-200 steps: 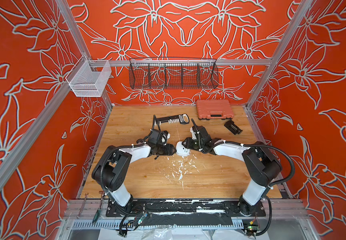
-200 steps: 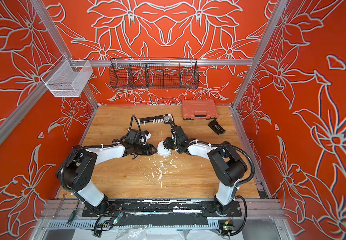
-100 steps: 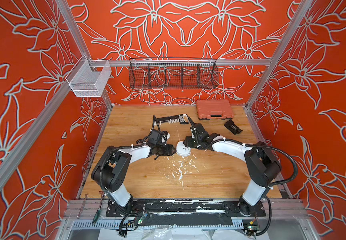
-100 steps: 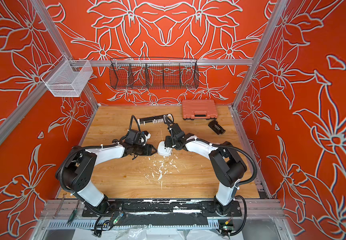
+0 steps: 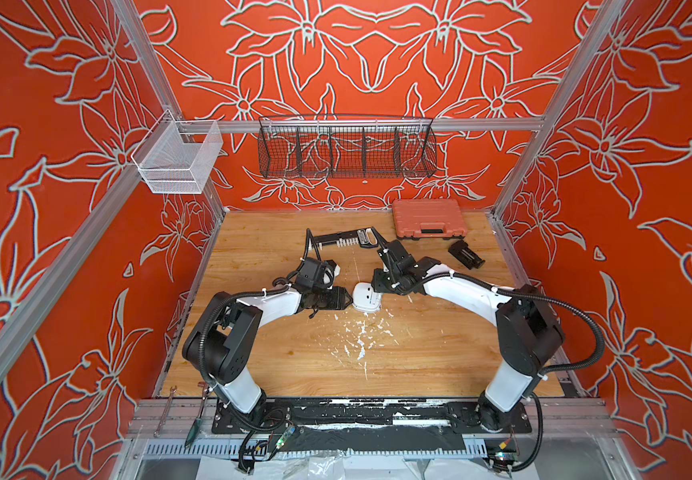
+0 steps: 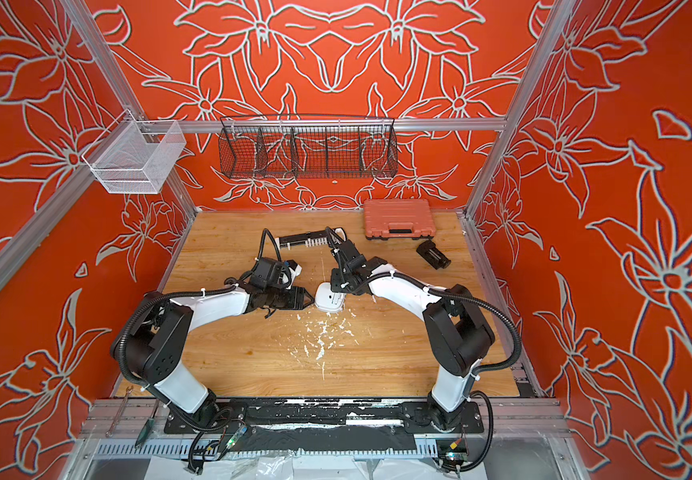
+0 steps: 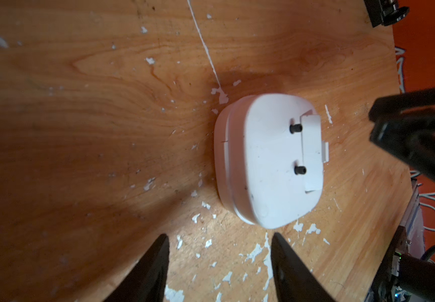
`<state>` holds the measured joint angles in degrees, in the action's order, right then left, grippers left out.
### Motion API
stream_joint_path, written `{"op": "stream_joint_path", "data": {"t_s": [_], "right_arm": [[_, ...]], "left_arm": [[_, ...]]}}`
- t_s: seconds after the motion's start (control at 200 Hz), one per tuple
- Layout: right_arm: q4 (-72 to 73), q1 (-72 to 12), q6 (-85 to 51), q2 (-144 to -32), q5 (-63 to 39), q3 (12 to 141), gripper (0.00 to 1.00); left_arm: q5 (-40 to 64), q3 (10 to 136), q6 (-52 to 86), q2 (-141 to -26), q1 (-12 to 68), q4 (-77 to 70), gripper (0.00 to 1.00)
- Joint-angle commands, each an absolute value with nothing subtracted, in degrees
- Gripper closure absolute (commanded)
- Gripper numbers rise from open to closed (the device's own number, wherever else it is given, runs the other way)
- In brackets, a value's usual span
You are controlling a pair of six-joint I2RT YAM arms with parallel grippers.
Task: Insert the battery into the alarm
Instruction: Install the cover on the alarm.
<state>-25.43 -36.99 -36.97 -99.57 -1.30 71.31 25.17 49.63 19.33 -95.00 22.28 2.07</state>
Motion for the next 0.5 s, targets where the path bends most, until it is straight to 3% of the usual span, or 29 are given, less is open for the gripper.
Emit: {"op": "stream_joint_path", "data": {"t_s": [0.0, 0.495], "right_arm": [[-30.27, -37.27, -39.55, -97.66, -0.82, 70.18, 0.58], [-23.91, -35.88, -44.52, -99.73, -4.25, 66.63, 0.69]], "left_arm": [[25.66, 51.51, 18.51, -94.11, 22.24, 1.77, 0.40], [29.62, 53.06, 18.81, -98.00, 22.23, -0.80, 0.40]]}}
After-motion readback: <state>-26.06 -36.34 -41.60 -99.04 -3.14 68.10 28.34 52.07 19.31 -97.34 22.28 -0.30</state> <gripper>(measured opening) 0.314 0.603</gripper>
